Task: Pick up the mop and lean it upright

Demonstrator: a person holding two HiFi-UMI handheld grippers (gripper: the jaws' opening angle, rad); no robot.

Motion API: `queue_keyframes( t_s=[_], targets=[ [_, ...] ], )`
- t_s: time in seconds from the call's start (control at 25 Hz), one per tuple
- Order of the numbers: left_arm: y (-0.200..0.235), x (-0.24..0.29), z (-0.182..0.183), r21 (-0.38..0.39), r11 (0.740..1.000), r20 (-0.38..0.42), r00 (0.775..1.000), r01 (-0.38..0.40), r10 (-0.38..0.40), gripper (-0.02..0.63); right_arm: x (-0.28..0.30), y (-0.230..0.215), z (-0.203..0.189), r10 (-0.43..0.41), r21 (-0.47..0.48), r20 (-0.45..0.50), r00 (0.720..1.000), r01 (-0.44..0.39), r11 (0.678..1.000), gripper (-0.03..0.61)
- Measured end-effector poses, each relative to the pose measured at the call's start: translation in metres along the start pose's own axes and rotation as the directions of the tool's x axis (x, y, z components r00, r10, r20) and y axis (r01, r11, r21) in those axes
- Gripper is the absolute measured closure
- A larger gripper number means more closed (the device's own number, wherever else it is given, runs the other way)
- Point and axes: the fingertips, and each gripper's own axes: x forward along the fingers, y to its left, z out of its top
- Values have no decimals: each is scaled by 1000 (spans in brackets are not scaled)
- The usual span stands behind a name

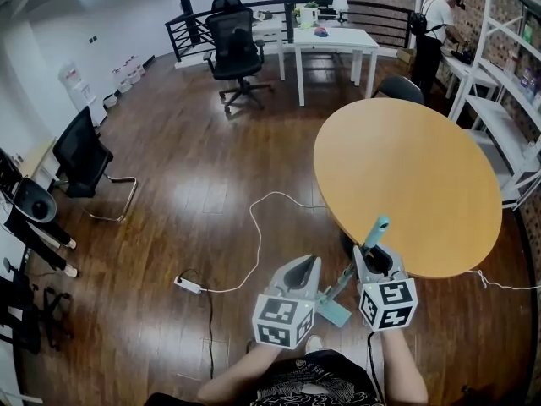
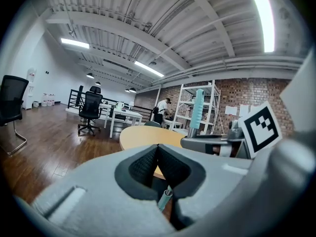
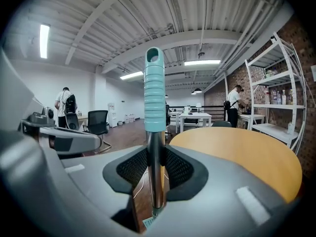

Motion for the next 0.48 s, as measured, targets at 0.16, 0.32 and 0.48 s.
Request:
queue_keyframes(
  t_s=[0.16, 0.32, 0.48],
  targets=[
    [-10, 13, -6, 1, 1000, -18, 1000, 15, -15, 611, 9, -9, -19, 10, 4, -34, 999, -9, 1000, 472],
    [-17, 26, -8, 2, 1000, -28, 999, 24, -24, 611, 20, -13, -34, 25, 1, -68, 997, -25, 1000, 472],
    [-20, 38, -8, 5, 1000, -33, 999, 17, -16, 611, 31, -21, -48, 36, 9, -97, 995, -35, 999, 472]
  ],
)
